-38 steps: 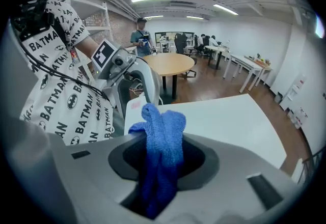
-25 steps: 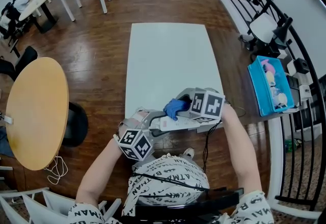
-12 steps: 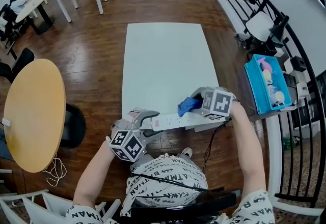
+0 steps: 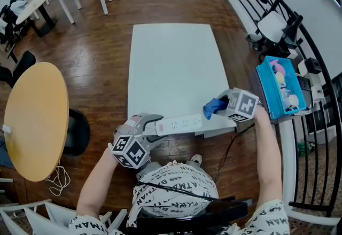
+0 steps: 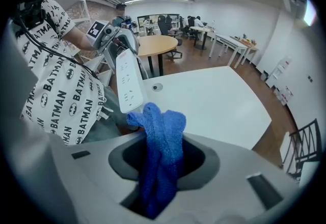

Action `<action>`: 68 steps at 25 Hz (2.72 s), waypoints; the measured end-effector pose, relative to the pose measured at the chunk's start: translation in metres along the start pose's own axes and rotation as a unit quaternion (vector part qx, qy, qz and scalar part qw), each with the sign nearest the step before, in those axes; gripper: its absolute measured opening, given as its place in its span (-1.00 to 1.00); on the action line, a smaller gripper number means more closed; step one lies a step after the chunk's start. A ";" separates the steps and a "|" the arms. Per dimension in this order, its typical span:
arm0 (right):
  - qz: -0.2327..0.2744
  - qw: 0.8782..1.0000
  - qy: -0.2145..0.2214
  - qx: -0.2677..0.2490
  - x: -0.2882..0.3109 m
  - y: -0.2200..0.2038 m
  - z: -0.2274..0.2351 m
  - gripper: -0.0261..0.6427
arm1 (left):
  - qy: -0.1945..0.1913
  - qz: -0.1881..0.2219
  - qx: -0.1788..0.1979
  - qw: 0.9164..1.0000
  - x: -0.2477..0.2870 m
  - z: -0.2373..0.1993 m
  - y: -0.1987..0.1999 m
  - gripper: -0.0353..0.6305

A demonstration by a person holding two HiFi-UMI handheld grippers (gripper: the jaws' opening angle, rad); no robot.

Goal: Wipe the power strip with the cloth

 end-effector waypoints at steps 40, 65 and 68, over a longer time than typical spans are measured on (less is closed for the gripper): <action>0.203 0.978 0.035 0.037 0.033 0.093 -0.015 -0.50 | -0.042 -0.029 -0.046 0.998 0.034 -0.008 -0.061 -0.05; 0.273 0.856 -0.174 0.404 0.018 -0.061 -0.036 -0.50 | -0.137 -0.123 -0.156 0.970 0.128 -0.049 -0.196 -0.05; 0.274 0.853 -0.172 0.410 0.026 -0.056 -0.038 -0.50 | -0.148 -0.154 -0.148 0.966 0.130 -0.042 -0.212 -0.05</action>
Point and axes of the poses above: the fingertips, and each gripper's own axes: x forward along the fingers, z to its right, y out of its top, the point moved 4 cm from there along -x, backward along the fingers, and after that the axes turned 7 degrees about z, right-handed, at the moved point
